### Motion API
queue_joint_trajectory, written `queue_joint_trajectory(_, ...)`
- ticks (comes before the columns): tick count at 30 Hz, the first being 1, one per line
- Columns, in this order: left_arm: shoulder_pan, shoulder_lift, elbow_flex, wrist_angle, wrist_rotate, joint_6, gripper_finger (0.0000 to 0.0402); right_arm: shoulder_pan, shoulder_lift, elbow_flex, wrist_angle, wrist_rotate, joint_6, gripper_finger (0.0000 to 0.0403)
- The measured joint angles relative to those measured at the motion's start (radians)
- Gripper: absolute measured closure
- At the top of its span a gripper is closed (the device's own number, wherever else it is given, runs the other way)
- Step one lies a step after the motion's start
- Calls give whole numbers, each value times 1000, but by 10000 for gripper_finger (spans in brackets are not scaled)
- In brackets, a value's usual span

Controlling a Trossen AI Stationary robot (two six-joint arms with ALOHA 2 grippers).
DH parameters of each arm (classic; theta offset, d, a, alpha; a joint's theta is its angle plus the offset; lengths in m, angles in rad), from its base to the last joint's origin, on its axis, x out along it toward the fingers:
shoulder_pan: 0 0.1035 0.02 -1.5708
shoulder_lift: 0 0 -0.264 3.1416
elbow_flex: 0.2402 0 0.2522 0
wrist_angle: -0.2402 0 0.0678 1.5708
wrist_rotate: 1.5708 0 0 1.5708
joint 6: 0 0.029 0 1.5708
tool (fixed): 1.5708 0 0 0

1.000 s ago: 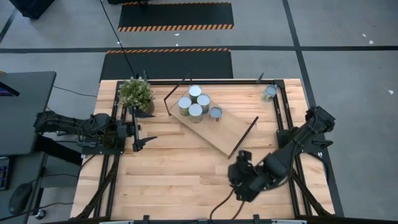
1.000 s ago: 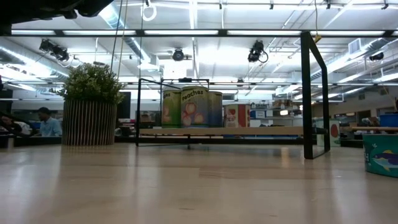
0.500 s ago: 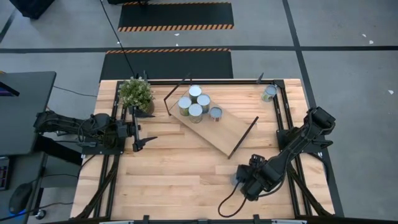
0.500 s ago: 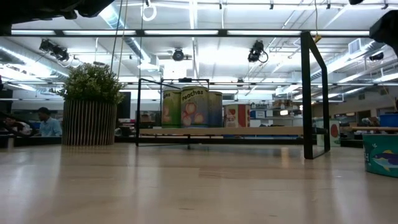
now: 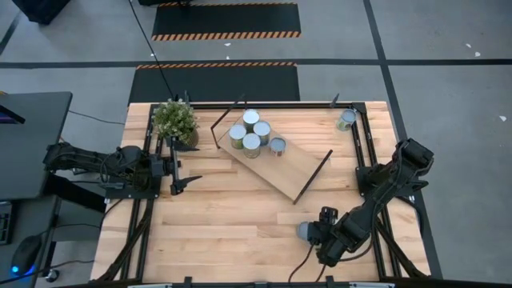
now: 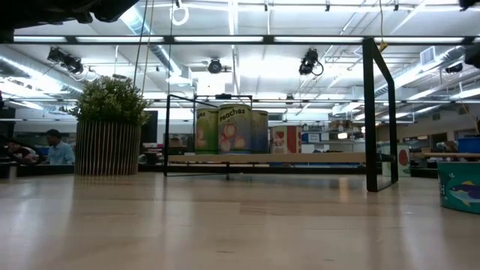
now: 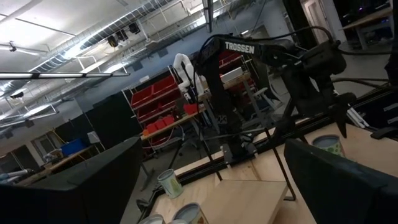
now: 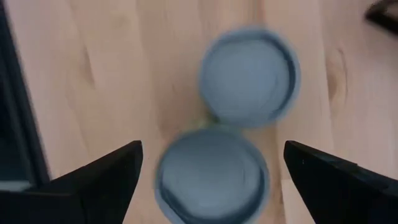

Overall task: Pick and place cans onto a shelf
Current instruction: Put the canned green peas on the shelf

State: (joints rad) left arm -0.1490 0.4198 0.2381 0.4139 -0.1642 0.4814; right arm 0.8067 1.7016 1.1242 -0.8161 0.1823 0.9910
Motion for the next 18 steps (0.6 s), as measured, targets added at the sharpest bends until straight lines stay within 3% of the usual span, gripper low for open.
queue_joint_trajectory(12,0,0,0,0,0,0,3,30,0,-82,11,-20,1,7)
queue_joint_trajectory(18,0,0,0,0,0,1,3,30,0,-126,112,-20,48,42)
